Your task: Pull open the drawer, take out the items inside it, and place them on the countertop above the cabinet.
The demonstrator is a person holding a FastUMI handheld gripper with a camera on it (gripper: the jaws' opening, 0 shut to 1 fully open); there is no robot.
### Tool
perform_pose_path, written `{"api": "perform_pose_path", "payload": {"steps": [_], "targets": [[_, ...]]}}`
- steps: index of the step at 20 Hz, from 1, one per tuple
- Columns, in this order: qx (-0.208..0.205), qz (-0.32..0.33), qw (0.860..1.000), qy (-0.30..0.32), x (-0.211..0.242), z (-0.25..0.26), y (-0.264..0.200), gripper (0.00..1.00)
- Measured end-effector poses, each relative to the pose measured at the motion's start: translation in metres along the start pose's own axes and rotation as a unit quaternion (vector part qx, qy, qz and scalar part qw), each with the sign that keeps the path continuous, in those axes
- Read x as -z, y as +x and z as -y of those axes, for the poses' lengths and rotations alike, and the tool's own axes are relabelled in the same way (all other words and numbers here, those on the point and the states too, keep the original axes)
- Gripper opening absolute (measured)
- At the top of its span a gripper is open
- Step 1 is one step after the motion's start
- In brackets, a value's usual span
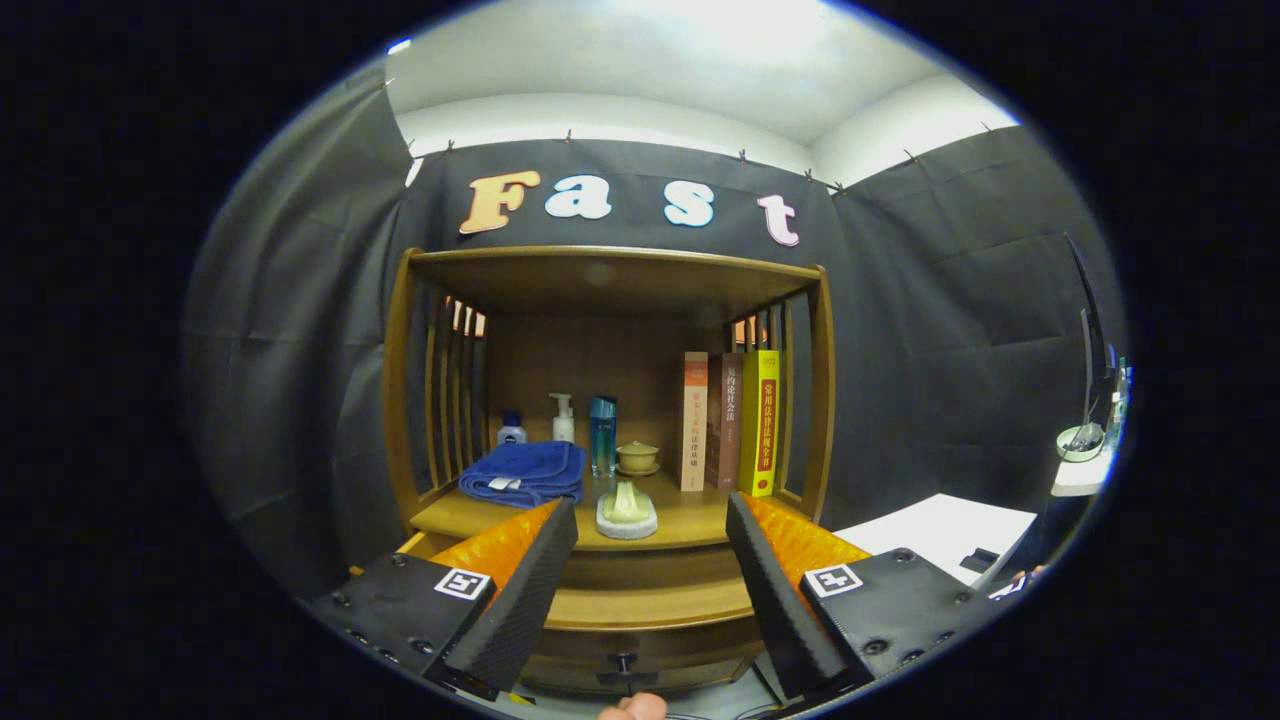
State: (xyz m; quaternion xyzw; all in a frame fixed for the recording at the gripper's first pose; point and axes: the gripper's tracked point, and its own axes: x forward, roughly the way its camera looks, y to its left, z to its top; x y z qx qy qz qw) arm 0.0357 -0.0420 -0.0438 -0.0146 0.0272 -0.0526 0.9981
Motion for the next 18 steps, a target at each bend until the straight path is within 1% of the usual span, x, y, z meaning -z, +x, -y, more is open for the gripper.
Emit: {"api": "perform_pose_path", "payload": {"steps": [3,6,10,18], "targets": [[-0.015,0.003,1.0,0.002,0.026,-0.008,-0.017,0.98],[-0.022,-0.019,1.0,0.004,0.066,-0.011,-0.025,0.98],[-0.04,-0.037,0.998,0.009,0.102,-0.029,-0.034,0.98],[-0.031,-0.053,0.997,0.038,0.153,-0.027,-0.038,0.98]]}}
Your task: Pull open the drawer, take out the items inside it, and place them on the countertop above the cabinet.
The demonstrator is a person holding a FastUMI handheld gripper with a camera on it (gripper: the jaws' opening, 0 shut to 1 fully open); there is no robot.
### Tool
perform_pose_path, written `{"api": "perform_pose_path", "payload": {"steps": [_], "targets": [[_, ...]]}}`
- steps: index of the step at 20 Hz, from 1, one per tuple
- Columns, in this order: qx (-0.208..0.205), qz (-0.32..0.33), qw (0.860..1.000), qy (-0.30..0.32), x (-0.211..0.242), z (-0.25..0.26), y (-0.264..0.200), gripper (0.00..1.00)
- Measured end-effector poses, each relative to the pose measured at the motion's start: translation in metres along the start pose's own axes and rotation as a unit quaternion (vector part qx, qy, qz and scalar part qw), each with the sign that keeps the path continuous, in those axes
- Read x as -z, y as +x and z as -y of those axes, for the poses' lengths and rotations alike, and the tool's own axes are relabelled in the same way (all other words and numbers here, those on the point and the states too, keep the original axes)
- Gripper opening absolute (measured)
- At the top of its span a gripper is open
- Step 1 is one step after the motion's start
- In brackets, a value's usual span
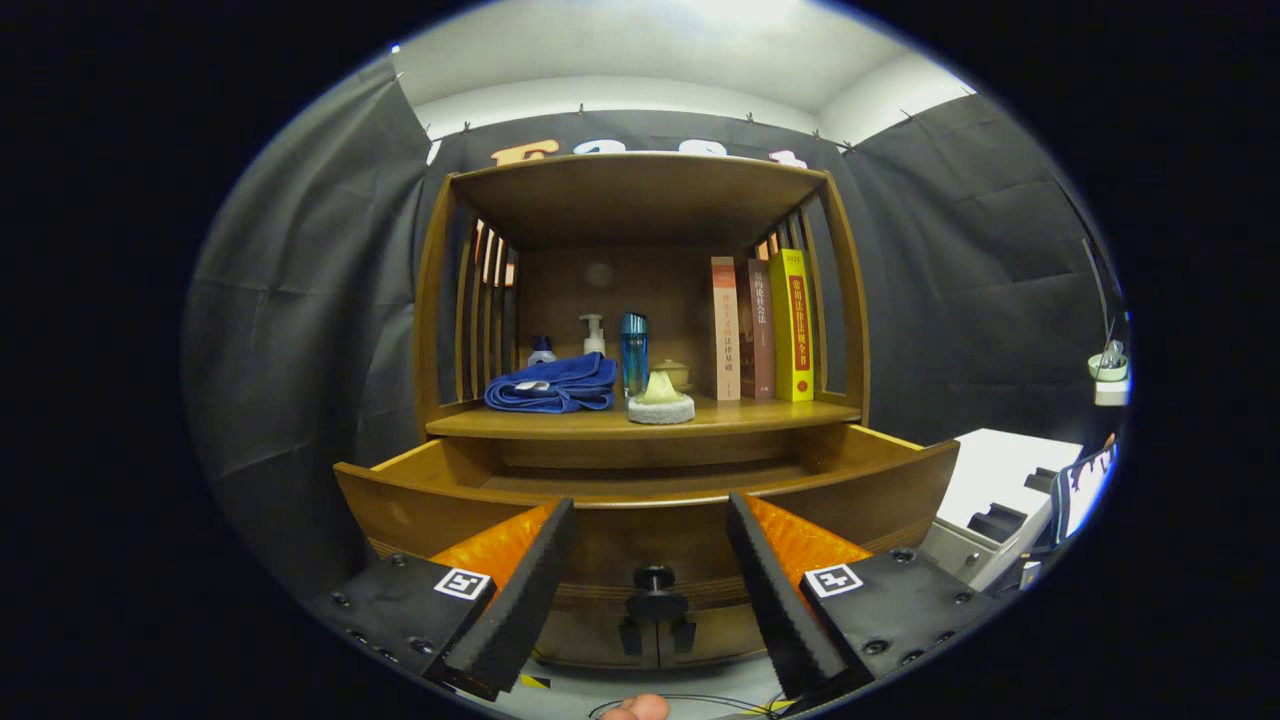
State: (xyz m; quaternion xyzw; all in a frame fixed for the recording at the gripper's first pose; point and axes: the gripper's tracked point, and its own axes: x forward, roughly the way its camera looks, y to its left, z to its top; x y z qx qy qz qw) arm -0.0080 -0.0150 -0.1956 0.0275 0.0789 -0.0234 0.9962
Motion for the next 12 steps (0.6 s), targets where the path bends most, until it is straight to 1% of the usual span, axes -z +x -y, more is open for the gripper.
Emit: {"api": "perform_pose_path", "payload": {"steps": [3,6,9,12], "targets": [[0.005,-0.014,1.0,0.009,0.022,0.003,0.005,0.98],[0.007,-0.028,1.0,-0.003,0.041,0.005,0.017,0.98],[0.002,-0.037,0.999,-0.007,0.049,0.002,0.027,0.97],[-0.004,-0.037,0.999,0.015,0.05,0.002,0.025,0.97]]}}
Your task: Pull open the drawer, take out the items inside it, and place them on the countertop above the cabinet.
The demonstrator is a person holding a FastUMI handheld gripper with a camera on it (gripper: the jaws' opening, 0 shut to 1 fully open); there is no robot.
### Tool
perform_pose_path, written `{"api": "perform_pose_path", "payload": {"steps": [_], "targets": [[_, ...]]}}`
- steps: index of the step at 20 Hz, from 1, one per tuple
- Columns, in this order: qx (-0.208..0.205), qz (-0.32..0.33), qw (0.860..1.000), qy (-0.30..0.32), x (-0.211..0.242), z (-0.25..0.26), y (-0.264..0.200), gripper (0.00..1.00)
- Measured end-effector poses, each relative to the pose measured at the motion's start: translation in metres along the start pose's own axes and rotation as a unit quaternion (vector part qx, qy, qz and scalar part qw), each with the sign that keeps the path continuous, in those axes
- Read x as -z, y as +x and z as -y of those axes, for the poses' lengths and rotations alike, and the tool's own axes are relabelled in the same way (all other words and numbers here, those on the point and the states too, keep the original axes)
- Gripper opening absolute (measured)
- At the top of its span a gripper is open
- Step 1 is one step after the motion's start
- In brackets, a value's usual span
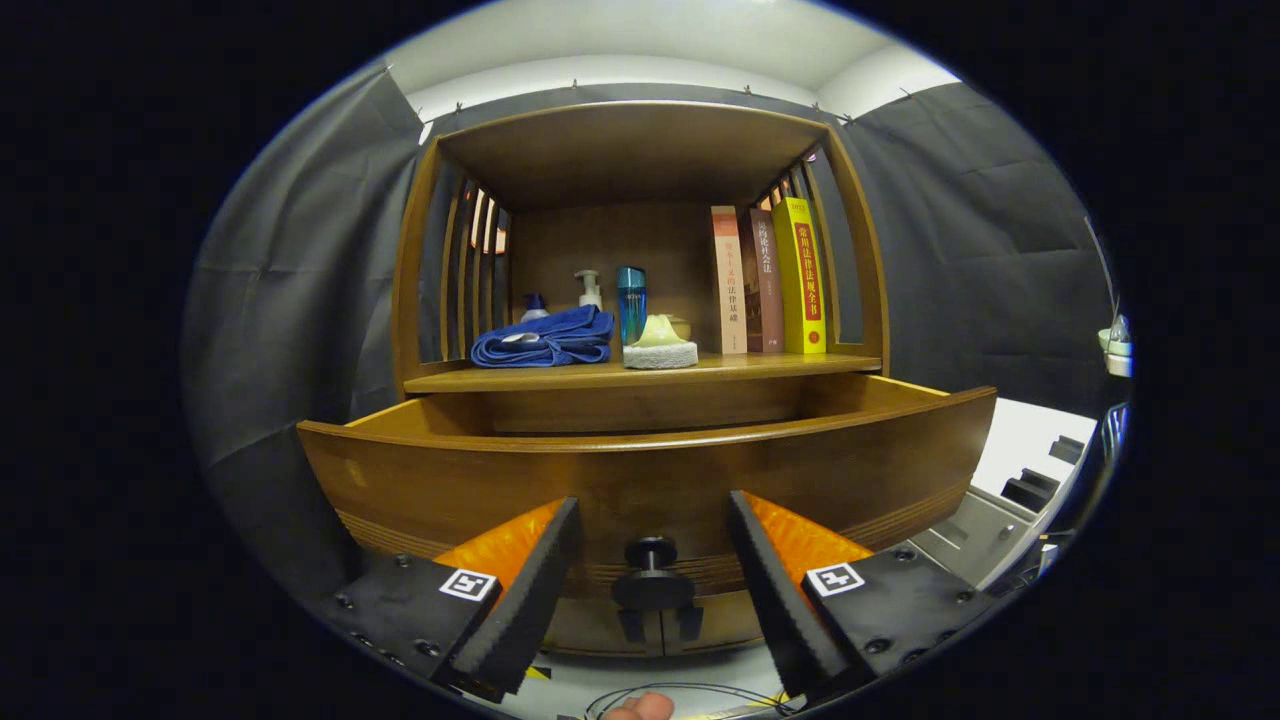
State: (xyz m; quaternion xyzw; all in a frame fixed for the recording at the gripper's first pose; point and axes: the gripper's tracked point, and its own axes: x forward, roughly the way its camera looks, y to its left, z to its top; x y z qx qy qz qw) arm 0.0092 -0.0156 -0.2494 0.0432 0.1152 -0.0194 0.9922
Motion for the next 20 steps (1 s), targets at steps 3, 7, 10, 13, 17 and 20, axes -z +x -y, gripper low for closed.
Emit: {"api": "perform_pose_path", "payload": {"steps": [3,7,10,13,17,20], "targets": [[-0.01,-0.003,1.0,0.011,0.003,-0.001,0.002,0.97],[-0.014,-0.001,1.0,0.015,-0.001,0.0,0.012,0.97],[-0.012,-0.002,1.0,0.005,-0.004,-0.001,0.031,0.98],[-0.012,-0.012,1.0,-0.007,-0.003,-0.002,0.053,0.98],[-0.012,-0.026,0.999,-0.019,0.0,-0.004,0.08,0.99],[-0.013,-0.027,0.999,-0.017,-0.001,-0.005,0.101,0.99]]}}
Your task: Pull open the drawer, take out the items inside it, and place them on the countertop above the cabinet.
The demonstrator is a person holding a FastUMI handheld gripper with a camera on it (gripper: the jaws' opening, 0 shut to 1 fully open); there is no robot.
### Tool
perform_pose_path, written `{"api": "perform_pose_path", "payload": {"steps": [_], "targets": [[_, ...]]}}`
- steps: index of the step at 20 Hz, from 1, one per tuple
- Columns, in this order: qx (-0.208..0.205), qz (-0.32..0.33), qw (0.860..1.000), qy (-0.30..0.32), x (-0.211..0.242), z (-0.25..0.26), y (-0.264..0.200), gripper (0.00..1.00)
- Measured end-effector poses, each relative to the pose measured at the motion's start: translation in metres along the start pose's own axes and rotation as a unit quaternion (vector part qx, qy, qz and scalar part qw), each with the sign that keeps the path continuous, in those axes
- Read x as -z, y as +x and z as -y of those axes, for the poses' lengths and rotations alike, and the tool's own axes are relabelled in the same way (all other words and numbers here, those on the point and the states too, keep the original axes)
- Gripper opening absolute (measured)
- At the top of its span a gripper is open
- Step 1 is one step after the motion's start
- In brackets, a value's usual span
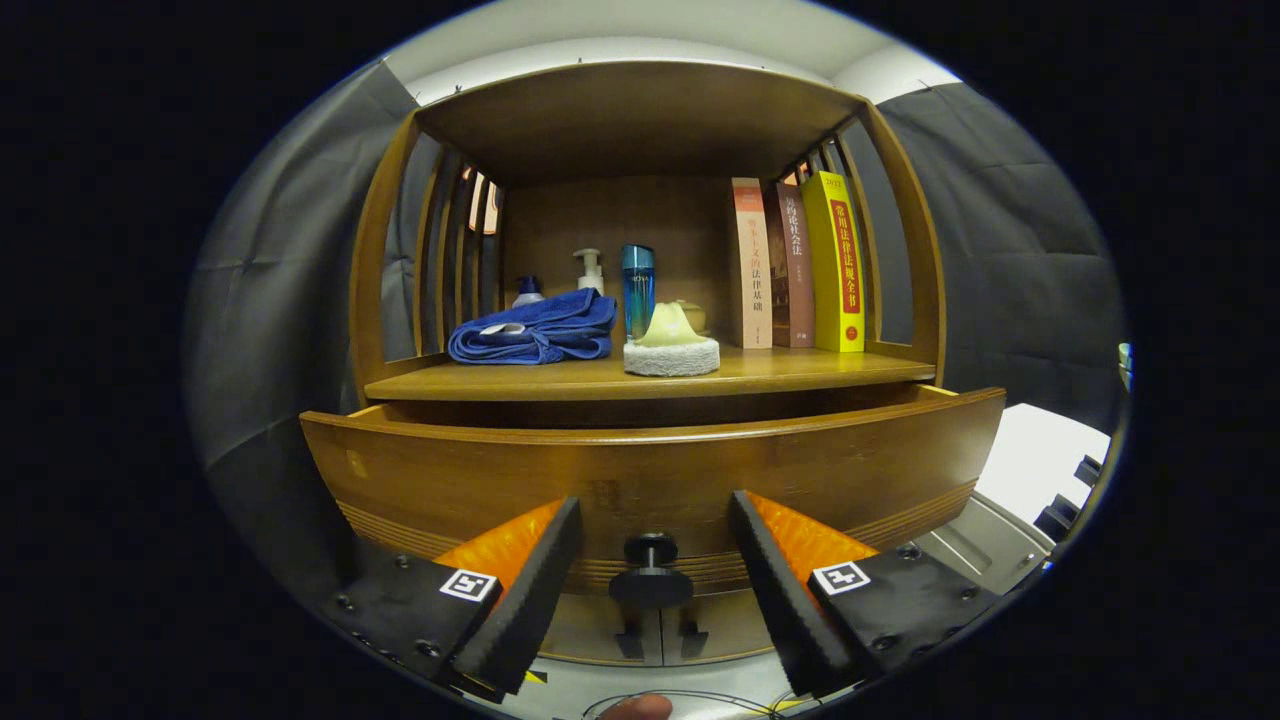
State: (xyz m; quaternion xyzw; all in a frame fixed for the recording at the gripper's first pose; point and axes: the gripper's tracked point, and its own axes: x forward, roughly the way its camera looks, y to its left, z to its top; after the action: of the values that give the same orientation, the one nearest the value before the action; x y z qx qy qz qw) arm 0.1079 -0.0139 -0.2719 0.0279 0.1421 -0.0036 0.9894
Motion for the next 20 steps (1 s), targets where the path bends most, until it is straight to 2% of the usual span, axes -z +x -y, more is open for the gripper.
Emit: {"api": "perform_pose_path", "payload": {"steps": [10,16,20], "targets": [[-0.002,-0.012,1.0,-0.004,-0.001,-0.002,0.058,0.99],[-0.002,-0.009,1.0,-0.001,0.0,-0.003,0.058,0.99],[-0.024,-0.01,1.0,0.009,-0.004,-0.013,0.051,0.99]]}}
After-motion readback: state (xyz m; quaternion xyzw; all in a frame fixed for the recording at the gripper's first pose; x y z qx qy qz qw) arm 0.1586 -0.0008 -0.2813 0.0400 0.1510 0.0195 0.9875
